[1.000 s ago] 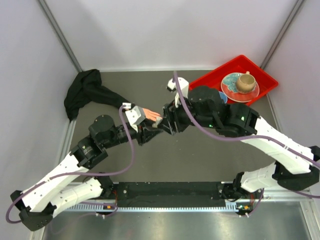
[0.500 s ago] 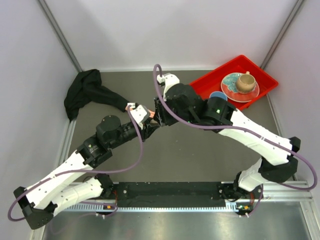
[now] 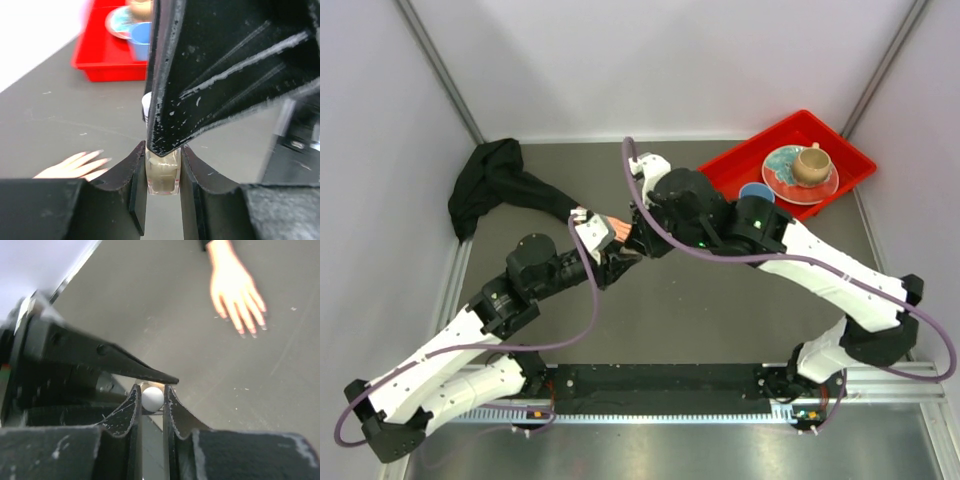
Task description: Paint the nails
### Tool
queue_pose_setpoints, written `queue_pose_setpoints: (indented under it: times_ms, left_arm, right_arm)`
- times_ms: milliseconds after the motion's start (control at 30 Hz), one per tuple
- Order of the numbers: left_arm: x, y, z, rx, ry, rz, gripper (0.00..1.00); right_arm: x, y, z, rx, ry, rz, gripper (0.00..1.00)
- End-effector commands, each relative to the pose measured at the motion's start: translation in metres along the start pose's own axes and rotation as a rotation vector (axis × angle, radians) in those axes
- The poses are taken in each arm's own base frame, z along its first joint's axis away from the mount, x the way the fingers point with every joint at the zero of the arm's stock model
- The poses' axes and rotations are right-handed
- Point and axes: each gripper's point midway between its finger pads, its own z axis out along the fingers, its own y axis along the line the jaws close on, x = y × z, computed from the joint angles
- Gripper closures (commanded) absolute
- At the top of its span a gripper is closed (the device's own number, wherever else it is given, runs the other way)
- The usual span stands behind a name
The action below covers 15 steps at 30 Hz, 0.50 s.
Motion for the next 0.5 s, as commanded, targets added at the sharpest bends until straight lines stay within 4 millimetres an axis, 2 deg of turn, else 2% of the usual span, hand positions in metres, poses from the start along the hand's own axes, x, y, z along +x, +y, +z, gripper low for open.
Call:
queue_pose_setpoints:
  times_ms: [0,33,67,100,133,200,267,300,467]
  left_arm:
    - [-0.053,-0.074,-0.028,0.413,-0.176,0.014,1.0]
    - [-0.055,-0.09,-0.035,0.505,-0.171,-0.01,1.0]
    - [-0.065,-0.102,-0.044,0.587,-0.191,-0.012,1.0]
    - [-0.065,-0.126,-0.061,0.756,-0.175,-0.015,1.0]
    - [-0.063,-0.136,-0.064,0.84,-0.126,-0.079,1.0]
    - [-0.066,-0.153,-0.084,1.012,-0.075,-0.105,1.0]
    - [-0.067,-0.155,-0.085,1.051,-0.046,-0.12,1.0]
    - [-0.064,-0.151,-0.079,1.001,-0.024,-0.146,1.0]
    - [-0.067,-0.146,-0.074,0.944,-0.057,-0.105,1.0]
  right_arm:
    - [-0.002,0.03,-0.037,-0.265,-0.071,-0.186,1.0]
    - [0.007,0.045,-0.046,-0.382,-0.055,-0.23,1.0]
    - [0.013,0.051,-0.052,-0.442,-0.059,-0.269,1.0]
    - [0.023,0.05,-0.062,-0.494,-0.075,-0.336,1.0]
    - [0.028,0.062,-0.072,-0.582,-0.085,-0.364,1.0]
    - [0.033,0.061,-0.083,-0.618,-0.11,-0.403,1.0]
    - [0.034,0.062,-0.089,-0.636,-0.116,-0.417,1.0]
    - [0.032,0.061,-0.09,-0.63,-0.125,-0.415,1.0]
    - [0.024,0.06,-0.096,-0.615,-0.158,-0.387,1.0]
